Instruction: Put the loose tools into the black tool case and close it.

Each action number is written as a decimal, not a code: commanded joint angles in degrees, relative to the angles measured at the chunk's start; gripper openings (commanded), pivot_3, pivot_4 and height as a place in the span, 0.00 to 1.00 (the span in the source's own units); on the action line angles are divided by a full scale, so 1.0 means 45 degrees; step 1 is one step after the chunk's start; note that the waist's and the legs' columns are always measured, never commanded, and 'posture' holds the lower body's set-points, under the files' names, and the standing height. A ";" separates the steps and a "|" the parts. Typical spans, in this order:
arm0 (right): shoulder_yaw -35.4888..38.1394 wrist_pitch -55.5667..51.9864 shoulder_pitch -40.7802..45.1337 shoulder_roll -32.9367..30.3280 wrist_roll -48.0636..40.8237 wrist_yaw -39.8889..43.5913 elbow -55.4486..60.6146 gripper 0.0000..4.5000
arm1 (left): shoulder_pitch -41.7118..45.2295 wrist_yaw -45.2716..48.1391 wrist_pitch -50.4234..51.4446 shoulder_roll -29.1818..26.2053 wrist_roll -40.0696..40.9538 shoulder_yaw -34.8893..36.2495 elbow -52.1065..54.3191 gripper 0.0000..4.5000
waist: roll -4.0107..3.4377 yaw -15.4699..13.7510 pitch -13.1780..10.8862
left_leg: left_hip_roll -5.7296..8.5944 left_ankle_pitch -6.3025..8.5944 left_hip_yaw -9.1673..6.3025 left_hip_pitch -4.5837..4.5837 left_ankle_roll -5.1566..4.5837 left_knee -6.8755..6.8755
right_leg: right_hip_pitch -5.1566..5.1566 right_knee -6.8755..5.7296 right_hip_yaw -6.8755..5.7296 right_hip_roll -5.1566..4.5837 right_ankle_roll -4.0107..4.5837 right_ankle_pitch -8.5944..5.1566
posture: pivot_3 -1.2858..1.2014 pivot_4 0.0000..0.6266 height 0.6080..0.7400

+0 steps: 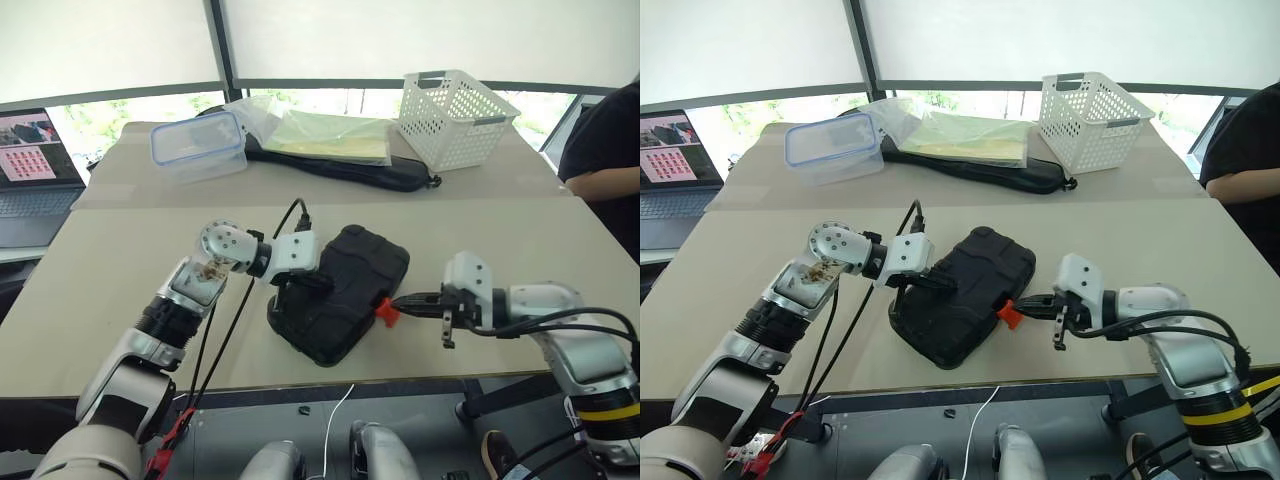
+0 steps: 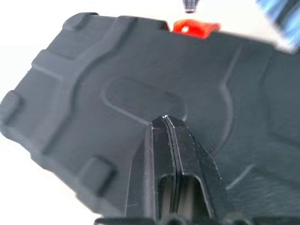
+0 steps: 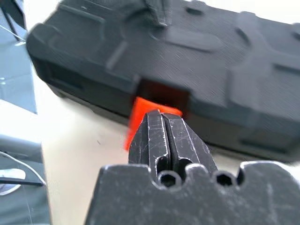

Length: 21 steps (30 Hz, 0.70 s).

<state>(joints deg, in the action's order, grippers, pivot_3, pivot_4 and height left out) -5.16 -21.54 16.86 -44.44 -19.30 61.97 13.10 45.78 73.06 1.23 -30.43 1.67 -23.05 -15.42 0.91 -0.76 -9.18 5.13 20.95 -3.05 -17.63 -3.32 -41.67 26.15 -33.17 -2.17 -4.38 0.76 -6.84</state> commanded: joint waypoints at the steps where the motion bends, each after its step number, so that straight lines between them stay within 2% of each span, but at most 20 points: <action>1: -0.0477 0.0220 -0.0082 0.0029 0.0707 -0.0244 -0.0116 0.00 | -0.0607 0.0173 0.0207 -0.0040 -0.0749 -0.0640 -0.0744 0.01 | 0.0011 0.0015 0.0055 | -0.0002 0.0001 0.0001 0.0007 -0.0001 0.0000 | -0.0004 0.0000 0.0001 0.0003 -0.0003 -0.0002 | 0.52 0.24 1.00; 7: -0.1066 0.0495 -0.0640 -0.0040 0.1623 -0.0383 -0.0868 0.00 | -0.0542 0.0055 0.0277 0.0072 -0.0641 -0.0386 -0.0665 0.01 | -0.0004 0.0008 0.0135 | -0.0002 0.0000 0.0003 0.0023 0.0001 0.0008 | -0.0002 -0.0007 0.0001 0.0011 -0.0002 -0.0002 | 0.52 0.24 1.00; 13: -0.0670 0.0363 -0.0812 0.0236 0.1387 -0.0649 -0.0735 0.00 | -0.0434 0.0053 0.0325 0.0117 -0.0576 -0.0231 -0.0678 0.01 | -0.0008 0.0012 0.0137 | 0.0003 0.0000 0.0002 0.0015 0.0002 0.0010 | 0.0005 -0.0005 -0.0001 0.0008 -0.0001 0.0000 | 0.52 0.24 1.00; 15: -0.0357 0.0373 -0.0906 0.0030 0.0969 -0.0337 -0.0245 0.00 | -0.0451 0.0026 0.0286 0.0154 -0.0576 -0.0213 -0.0658 0.01 | -0.0008 0.0013 0.0137 | 0.0002 0.0000 0.0001 0.0015 0.0002 0.0012 | 0.0007 -0.0004 -0.0001 0.0008 -0.0002 -0.0001 | 0.52 0.24 1.00; 18: 0.0712 -0.0754 -0.0926 -0.0263 -0.0957 0.0454 0.0928 0.00 | -0.0470 0.0015 0.0309 0.0211 -0.0568 -0.0210 -0.0560 0.01 | -0.0010 0.0009 0.0136 | 0.0002 0.0000 -0.0001 0.0012 0.0002 0.0022 | 0.0013 -0.0003 -0.0001 0.0009 -0.0002 -0.0002 | 0.52 0.24 1.00; 21: 0.1421 -0.1748 -0.0458 -0.0243 -0.2112 0.0277 0.1428 0.00 | -0.0446 0.0014 0.0223 0.0259 -0.0592 -0.0222 -0.0596 0.01 | -0.0010 0.0009 0.0135 | 0.0001 0.0000 -0.0004 0.0011 0.0002 0.0021 | 0.0008 0.0002 -0.0002 0.0007 -0.0003 -0.0002 | 0.52 0.24 1.00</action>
<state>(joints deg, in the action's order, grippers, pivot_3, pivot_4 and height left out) -1.89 -26.59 13.11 -45.29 -24.69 63.55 16.88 45.10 72.65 1.41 -29.19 1.67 -21.85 -16.21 0.87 -0.72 -8.57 5.13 20.95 -3.08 -17.58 -3.32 -41.57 26.17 -33.16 -2.18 -4.35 0.74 -6.85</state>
